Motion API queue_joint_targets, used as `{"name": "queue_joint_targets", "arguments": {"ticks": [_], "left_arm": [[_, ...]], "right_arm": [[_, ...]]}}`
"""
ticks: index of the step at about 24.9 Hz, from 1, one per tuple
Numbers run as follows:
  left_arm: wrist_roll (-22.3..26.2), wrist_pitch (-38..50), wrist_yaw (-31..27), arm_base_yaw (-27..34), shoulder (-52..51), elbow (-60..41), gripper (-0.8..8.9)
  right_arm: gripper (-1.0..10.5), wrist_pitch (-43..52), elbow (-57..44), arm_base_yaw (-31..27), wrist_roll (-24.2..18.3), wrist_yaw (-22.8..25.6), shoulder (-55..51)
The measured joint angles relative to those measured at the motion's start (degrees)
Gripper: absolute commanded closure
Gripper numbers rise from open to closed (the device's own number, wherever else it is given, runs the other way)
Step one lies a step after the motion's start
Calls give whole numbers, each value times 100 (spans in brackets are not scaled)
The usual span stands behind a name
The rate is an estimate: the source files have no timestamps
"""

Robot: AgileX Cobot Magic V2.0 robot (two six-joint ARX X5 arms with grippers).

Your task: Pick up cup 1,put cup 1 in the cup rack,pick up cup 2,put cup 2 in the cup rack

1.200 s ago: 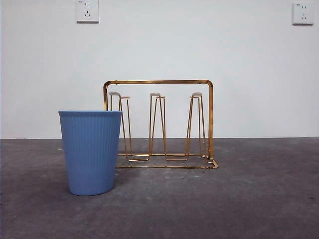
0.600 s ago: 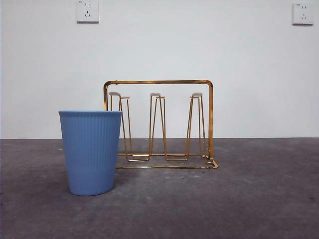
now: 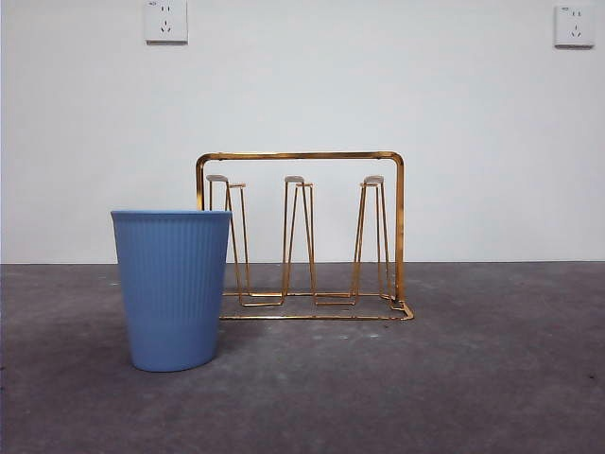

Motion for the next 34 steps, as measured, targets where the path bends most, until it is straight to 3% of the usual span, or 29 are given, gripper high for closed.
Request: {"name": "queue_joint_targets", "arguments": {"ticks": [4, 9, 13, 25, 34], "left_arm": [[1172, -994, -1025, -501, 319, 282, 821], [1987, -1102, -1950, -739, 793, 328, 820], [2208, -1106, -2503, -754, 1246, 387, 820], [2782, -1325, -3246, -758, 2533, 1285, 821], [2865, -1329, -3270, -597, 2809, 1320, 821]], "right_arm": [[726, -299, 0, 0, -42, 225, -153], [726, -605, 0, 0, -42, 334, -190], [726, -876, -2, 0, -42, 356, -190], [726, -1196, -2, 0, -44, 358, -195], [729, -1196, -2, 0, -98, 485, -195]]}}
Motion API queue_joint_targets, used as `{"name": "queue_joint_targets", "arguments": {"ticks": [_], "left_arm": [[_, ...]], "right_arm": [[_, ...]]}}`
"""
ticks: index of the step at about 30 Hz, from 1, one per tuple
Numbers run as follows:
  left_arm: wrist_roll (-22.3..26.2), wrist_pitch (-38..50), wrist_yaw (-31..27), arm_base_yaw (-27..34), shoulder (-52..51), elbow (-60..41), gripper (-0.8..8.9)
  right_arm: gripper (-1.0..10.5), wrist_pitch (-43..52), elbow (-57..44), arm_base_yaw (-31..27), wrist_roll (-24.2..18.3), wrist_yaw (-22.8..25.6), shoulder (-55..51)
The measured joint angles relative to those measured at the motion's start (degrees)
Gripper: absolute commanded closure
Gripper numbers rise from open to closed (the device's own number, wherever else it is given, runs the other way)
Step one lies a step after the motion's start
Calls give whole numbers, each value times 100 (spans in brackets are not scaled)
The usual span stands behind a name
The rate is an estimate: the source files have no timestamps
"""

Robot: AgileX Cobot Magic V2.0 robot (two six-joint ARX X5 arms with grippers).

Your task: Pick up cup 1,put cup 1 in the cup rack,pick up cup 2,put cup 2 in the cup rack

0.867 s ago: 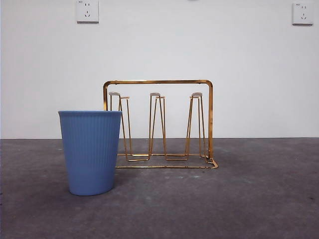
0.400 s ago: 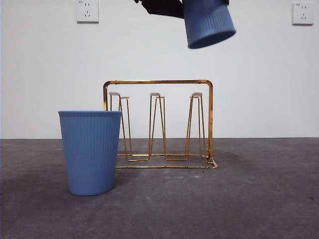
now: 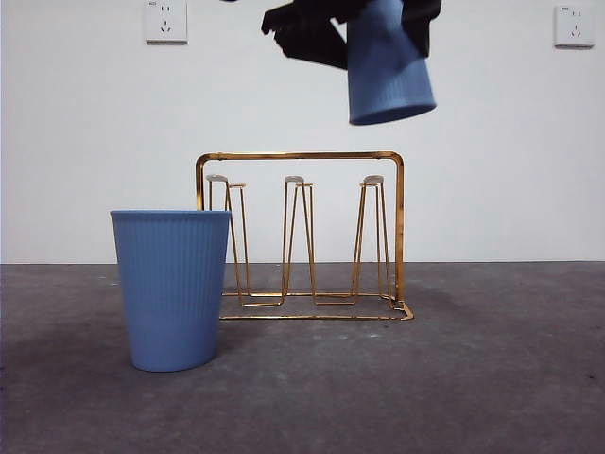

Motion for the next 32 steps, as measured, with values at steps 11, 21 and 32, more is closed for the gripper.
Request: {"name": "queue_joint_targets", "arguments": {"ticks": [11, 21, 32], "left_arm": [[0, 13, -11, 131, 485, 2, 821], [-26, 13, -11, 184, 754, 2, 821], [-216, -31, -9, 186, 1259, 2, 821]], "right_arm": [[729, 37, 0, 0, -55, 22, 0], [729, 35, 0, 0, -57, 22, 0], [729, 35, 0, 0, -74, 20, 0]]}}
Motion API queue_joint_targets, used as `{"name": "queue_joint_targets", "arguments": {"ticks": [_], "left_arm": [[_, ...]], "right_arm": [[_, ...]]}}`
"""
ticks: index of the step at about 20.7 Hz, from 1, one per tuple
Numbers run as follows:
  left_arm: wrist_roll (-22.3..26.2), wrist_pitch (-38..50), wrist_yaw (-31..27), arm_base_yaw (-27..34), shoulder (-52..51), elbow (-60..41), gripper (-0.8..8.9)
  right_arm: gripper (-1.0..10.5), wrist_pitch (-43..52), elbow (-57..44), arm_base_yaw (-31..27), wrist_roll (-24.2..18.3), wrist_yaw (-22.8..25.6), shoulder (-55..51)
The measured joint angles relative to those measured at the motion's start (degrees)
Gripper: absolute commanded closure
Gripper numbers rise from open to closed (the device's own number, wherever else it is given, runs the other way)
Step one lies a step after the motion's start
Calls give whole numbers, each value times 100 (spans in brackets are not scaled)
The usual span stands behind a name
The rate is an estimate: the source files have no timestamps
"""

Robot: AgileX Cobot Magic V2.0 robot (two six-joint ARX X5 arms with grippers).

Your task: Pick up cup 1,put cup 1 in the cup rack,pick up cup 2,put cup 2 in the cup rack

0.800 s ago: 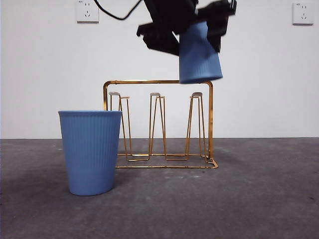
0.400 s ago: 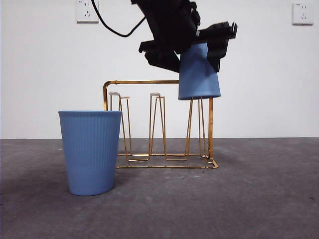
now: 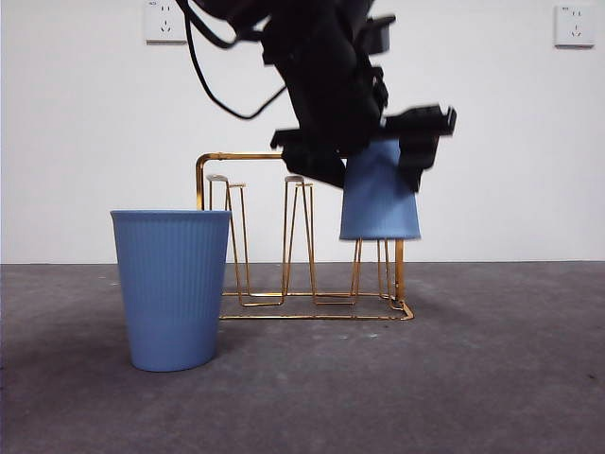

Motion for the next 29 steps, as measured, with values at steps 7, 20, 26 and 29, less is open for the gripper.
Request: {"name": "queue_joint_targets", "arguments": {"ticks": [7, 20, 26, 29], "left_arm": [[-90, -61, -22, 2, 264, 0, 821], [-245, -245, 221, 55, 411, 90, 411], [-295, -605, 411, 68, 400, 175, 368], [-400, -1167, 601, 66, 450, 122, 369]], "right_arm": [[729, -2, 0, 0, -2, 0, 0], [729, 0, 0, 0, -22, 2, 0], [729, 2, 0, 0, -105, 2, 0], [729, 0, 0, 0, -129, 2, 0]]}}
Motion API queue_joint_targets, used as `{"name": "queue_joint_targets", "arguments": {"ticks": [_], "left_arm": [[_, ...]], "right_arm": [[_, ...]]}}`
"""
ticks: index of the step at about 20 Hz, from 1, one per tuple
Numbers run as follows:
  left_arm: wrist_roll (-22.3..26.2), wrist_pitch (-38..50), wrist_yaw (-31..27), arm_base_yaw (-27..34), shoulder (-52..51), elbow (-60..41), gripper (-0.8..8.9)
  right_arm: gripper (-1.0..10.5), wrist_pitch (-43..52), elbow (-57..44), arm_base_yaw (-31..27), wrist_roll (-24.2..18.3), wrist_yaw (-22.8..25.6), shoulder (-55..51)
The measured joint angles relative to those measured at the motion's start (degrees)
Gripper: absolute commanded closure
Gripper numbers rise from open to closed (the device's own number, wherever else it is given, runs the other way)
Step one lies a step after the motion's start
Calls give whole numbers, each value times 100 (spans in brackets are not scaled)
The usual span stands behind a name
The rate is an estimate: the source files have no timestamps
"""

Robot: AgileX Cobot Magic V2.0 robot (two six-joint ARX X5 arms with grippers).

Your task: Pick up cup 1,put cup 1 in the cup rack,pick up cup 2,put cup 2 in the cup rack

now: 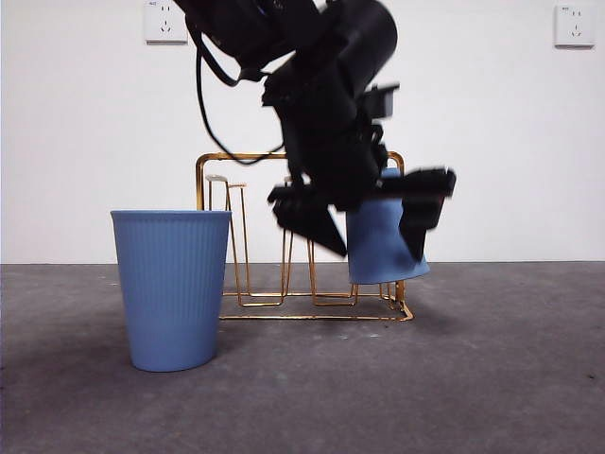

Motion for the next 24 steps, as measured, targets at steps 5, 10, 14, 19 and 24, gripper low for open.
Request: {"name": "queue_joint_targets", "arguments": {"ticks": [5, 10, 14, 19, 24], "left_arm": [[-98, -273, 125, 0, 70, 35, 369], [-101, -802, 535, 0, 0, 70, 369], [-203, -1331, 800, 0, -208, 74, 369], [-251, -1902, 1241, -39, -450, 76, 370], [-293, -2079, 1834, -175, -1241, 76, 374]], "right_arm": [[729, 0, 0, 0, -22, 0, 0], [729, 2, 0, 0, -48, 0, 0], [729, 2, 0, 0, -120, 0, 0], [729, 0, 0, 0, -151, 0, 0], [729, -2, 0, 0, -146, 0, 28]]}}
